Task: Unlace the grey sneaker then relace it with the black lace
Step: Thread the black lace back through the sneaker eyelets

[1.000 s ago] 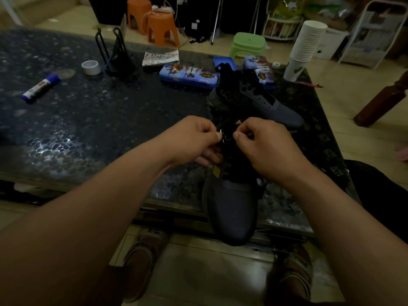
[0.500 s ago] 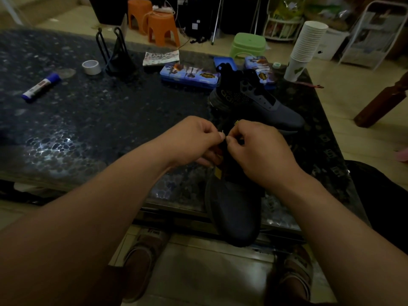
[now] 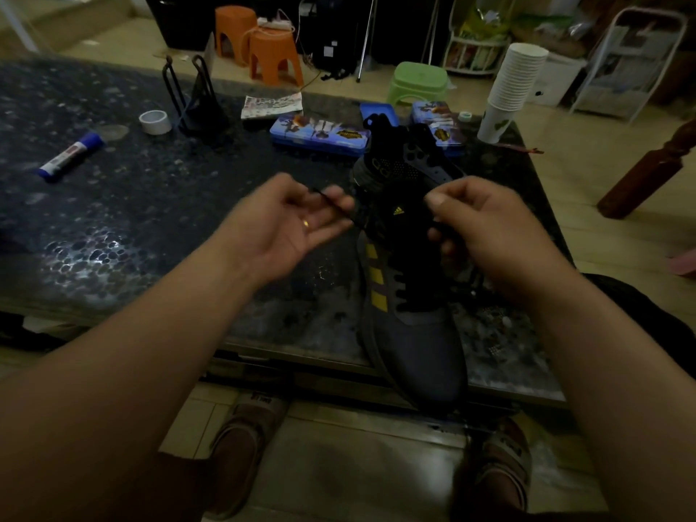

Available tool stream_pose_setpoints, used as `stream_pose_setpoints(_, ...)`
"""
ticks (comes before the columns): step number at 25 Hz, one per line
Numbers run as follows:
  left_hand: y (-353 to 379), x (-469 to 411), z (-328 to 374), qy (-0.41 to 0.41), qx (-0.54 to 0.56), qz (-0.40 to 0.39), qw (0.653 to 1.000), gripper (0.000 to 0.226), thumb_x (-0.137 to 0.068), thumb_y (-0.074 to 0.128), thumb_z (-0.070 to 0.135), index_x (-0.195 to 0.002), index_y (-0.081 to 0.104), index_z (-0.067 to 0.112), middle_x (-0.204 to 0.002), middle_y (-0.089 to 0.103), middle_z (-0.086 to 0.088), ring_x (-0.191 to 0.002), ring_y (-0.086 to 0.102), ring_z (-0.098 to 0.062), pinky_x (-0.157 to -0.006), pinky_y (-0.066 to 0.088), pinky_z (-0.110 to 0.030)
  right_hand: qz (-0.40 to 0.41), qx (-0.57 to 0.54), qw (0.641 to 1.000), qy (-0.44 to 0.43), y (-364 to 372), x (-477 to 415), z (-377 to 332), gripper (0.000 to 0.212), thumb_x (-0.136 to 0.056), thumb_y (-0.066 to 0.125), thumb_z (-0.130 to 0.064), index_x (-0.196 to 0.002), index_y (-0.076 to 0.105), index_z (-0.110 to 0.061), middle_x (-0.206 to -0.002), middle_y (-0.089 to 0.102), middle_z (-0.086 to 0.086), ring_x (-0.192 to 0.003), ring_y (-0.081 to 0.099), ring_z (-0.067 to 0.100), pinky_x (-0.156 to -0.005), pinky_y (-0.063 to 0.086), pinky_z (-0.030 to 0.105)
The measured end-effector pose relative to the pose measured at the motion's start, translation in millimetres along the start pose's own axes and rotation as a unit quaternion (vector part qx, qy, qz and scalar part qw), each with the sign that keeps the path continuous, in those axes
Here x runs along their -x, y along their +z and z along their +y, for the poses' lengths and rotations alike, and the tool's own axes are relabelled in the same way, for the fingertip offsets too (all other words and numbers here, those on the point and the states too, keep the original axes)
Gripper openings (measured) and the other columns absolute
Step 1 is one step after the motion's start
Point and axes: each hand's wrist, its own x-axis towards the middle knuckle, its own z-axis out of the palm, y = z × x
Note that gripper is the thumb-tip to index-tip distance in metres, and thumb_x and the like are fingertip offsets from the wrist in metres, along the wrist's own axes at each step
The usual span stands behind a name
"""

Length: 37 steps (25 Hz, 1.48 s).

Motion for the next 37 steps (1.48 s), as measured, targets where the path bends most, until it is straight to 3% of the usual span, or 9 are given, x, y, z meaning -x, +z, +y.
stream_pose_setpoints(3, -8, 1, 15, 0.028, -0.126, 0.045, 0.991, 0.02, -0.099, 0.044, 0.023, -0.079, 0.045, 0.017, -0.068, 0.05, -0.001, -0.043, 0.033, -0.01, -0.039, 0.032, -0.021, 0.073, -0.046, 0.995, 0.043, -15, -5, 11, 0.017, -0.105, 0.058, -0.03, -0.106, 0.068, -0.017, -0.091, 0.075, 0.001, -0.086, 0.074, 0.02, -0.077, 0.059, 0.035)
stream_pose_setpoints(5, -14, 2, 7, 0.088, -0.53, 0.05, 0.842, 0.028, -0.102, 0.056, 0.044, -0.089, 0.059, 0.02, -0.071, 0.065, 0.001, -0.05, 0.049, -0.014, -0.047, 0.039, -0.025, 0.025, 0.033, 0.994, 0.103, -20, 3, 19, 0.029, -0.104, 0.059, -0.036, -0.108, 0.067, -0.008, -0.091, 0.074, 0.007, -0.085, 0.073, 0.026, -0.073, 0.058, 0.036)
stream_pose_setpoints(7, -15, 6, -7, 0.071, -0.702, -0.027, 0.708, 0.034, -0.097, 0.061, 0.06, -0.089, 0.07, 0.028, -0.07, 0.071, 0.003, -0.059, 0.062, -0.009, -0.057, 0.048, -0.026, -0.09, 0.149, 0.973, 0.151, -21, 17, 29, 0.055, -0.096, 0.064, -0.054, -0.107, 0.065, -0.001, -0.09, 0.072, 0.007, -0.08, 0.072, 0.029, -0.072, 0.057, 0.038)
stream_pose_setpoints(12, -31, -7, -11, 0.069, -0.707, 0.082, 0.699, 0.041, -0.099, 0.063, 0.044, -0.069, 0.063, 0.016, -0.069, 0.063, -0.003, -0.073, 0.065, -0.024, -0.068, 0.052, -0.035, -0.134, 0.249, 0.948, 0.146, -12, 38, 34, 0.061, -0.084, 0.071, -0.066, -0.09, 0.054, -0.008, -0.085, 0.062, 0.009, -0.075, 0.064, 0.024, -0.071, 0.057, 0.043)
stream_pose_setpoints(17, -50, -8, -6, 0.052, -0.775, 0.23, 0.586, 0.033, -0.095, 0.056, 0.037, -0.071, 0.06, 0.016, -0.078, 0.059, -0.007, -0.077, 0.058, -0.031, -0.07, 0.048, -0.037, -0.133, 0.203, 0.955, 0.171, -5, 44, 31, 0.051, -0.086, 0.073, -0.059, -0.09, 0.054, -0.012, -0.084, 0.061, 0.012, -0.07, 0.067, 0.024, -0.063, 0.061, 0.044)
stream_pose_setpoints(24, -52, -15, -9, 0.076, -0.739, 0.221, 0.632, 0.023, -0.097, 0.06, 0.036, -0.105, 0.07, 0.017, -0.112, 0.066, -0.01, -0.094, 0.062, -0.03, -0.079, 0.051, -0.04, -0.096, 0.206, 0.958, 0.177, -2, 46, 32, 0.056, -0.09, 0.06, -0.07, -0.1, 0.061, -0.015, -0.093, 0.072, 0.004, -0.077, 0.073, 0.021, -0.068, 0.064, 0.043)
stream_pose_setpoints(28, -32, -12, -10, 0.138, -0.781, 0.214, 0.57, 0.043, -0.097, 0.062, 0.037, -0.137, 0.059, 0.023, -0.146, 0.048, -0.008, -0.132, 0.047, -0.036, -0.106, 0.041, -0.055, -0.02, 0.242, 0.968, 0.062, -6, 31, 40, 0.027, -0.099, 0.06, -0.045, -0.114, 0.058, -0.023, -0.109, 0.065, -0.002, -0.09, 0.063, 0.016, -0.076, 0.055, 0.038)
stream_pose_setpoints(32, 0, 1, -22, 0.289, -0.692, 0.086, 0.656, 0.031, -0.098, 0.064, 0.028, -0.127, 0.062, 0.019, -0.123, 0.058, -0.004, -0.114, 0.057, -0.021, -0.097, 0.046, -0.035, -0.009, 0.242, 0.97, 0.006, -6, 21, 47, 0.01, -0.1, 0.062, -0.03, -0.104, 0.062, -0.021, -0.098, 0.065, -0.004, -0.086, 0.063, 0.015, -0.074, 0.054, 0.037)
stream_pose_setpoints(37, 29, 8, -38, 0.359, -0.637, 0.021, 0.681, 0.028, -0.102, 0.055, 0.013, -0.128, 0.062, 0.02, -0.115, 0.056, 0.007, -0.105, 0.054, -0.008, -0.084, 0.039, -0.012, -0.014, 0.238, 0.971, -0.024, -11, 20, 47, 0.008, -0.094, 0.065, -0.021, -0.087, 0.062, -0.019, -0.077, 0.065, -0.005, -0.066, 0.061, 0.008, -0.058, 0.048, 0.026)
